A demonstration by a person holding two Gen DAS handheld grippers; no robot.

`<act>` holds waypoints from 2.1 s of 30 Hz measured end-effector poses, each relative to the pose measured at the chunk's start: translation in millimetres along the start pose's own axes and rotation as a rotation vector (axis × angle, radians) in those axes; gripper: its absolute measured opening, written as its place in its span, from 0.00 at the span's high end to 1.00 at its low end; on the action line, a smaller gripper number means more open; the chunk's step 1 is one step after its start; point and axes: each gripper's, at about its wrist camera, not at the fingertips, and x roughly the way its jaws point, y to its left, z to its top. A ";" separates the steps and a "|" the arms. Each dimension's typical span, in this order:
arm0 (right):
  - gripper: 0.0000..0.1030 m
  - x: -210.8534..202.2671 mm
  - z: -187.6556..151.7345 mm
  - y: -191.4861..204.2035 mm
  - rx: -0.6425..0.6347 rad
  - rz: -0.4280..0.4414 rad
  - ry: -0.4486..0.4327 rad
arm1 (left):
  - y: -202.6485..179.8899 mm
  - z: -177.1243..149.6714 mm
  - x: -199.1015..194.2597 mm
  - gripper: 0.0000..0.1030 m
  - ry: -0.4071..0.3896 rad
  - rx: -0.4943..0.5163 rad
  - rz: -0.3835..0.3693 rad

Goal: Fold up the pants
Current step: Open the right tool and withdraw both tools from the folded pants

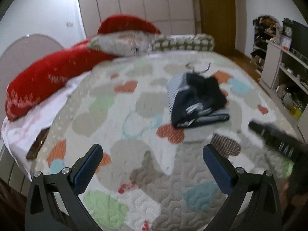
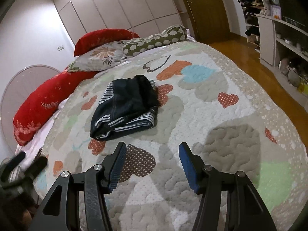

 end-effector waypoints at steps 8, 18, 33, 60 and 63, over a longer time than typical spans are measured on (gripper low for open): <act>0.41 51.0 64.1 49.2 -0.166 -0.034 -0.014 | 25.2 -11.9 29.4 0.00 0.115 -0.083 0.001; 0.36 128.3 47.2 71.1 -0.332 -0.260 0.118 | 33.7 -17.3 27.2 0.00 0.126 -0.104 -0.027; 0.34 52.3 10.7 4.8 -0.086 -0.184 0.086 | 10.8 -20.9 15.4 0.00 0.095 -0.076 -0.136; 0.33 41.7 -27.7 9.7 -0.166 -0.236 0.085 | 1.2 -38.0 44.7 0.00 0.189 -0.049 -0.126; 0.32 43.1 -31.7 10.2 -0.183 -0.243 0.076 | -0.3 -46.2 60.5 0.00 0.248 -0.050 -0.130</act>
